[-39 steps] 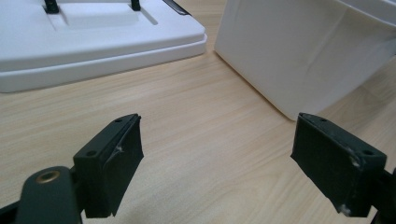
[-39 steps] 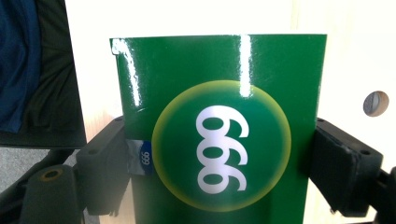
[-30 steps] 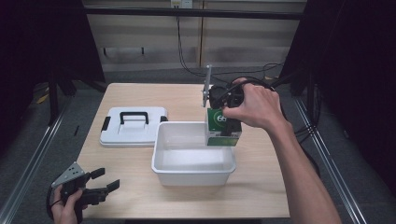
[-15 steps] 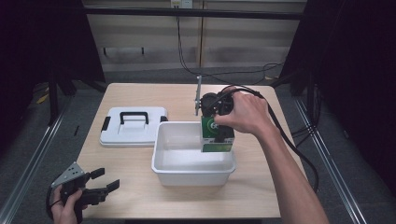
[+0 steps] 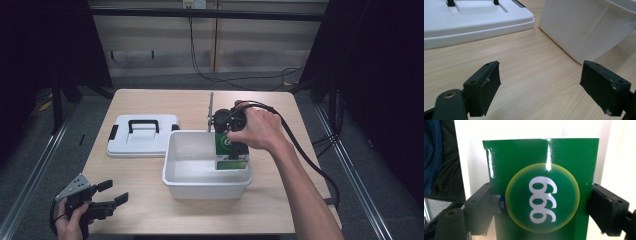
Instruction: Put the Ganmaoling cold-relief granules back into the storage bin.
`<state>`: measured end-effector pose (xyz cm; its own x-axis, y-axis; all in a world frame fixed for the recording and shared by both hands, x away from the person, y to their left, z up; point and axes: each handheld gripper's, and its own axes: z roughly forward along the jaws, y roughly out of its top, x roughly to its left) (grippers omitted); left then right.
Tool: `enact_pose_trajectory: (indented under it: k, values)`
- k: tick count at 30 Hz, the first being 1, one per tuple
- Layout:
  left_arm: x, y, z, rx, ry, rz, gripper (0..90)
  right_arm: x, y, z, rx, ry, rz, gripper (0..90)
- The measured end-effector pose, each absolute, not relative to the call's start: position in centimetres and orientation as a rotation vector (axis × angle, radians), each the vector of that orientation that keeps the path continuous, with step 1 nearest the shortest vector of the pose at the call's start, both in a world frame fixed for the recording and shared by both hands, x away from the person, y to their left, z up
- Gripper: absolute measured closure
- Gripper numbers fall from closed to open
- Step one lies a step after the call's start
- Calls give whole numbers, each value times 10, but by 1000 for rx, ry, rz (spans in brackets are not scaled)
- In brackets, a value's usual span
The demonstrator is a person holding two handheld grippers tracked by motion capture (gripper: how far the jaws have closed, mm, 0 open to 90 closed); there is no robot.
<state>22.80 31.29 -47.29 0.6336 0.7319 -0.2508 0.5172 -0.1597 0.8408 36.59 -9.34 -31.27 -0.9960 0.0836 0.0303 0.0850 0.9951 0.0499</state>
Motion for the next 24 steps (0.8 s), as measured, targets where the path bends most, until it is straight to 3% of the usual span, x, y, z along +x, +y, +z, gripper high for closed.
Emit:
enact_pose_trajectory:
  k: [24]
  values:
    - [228,313,-473,1824,1002,259,158,366,-92,-343,-101,-3092,-87,159]
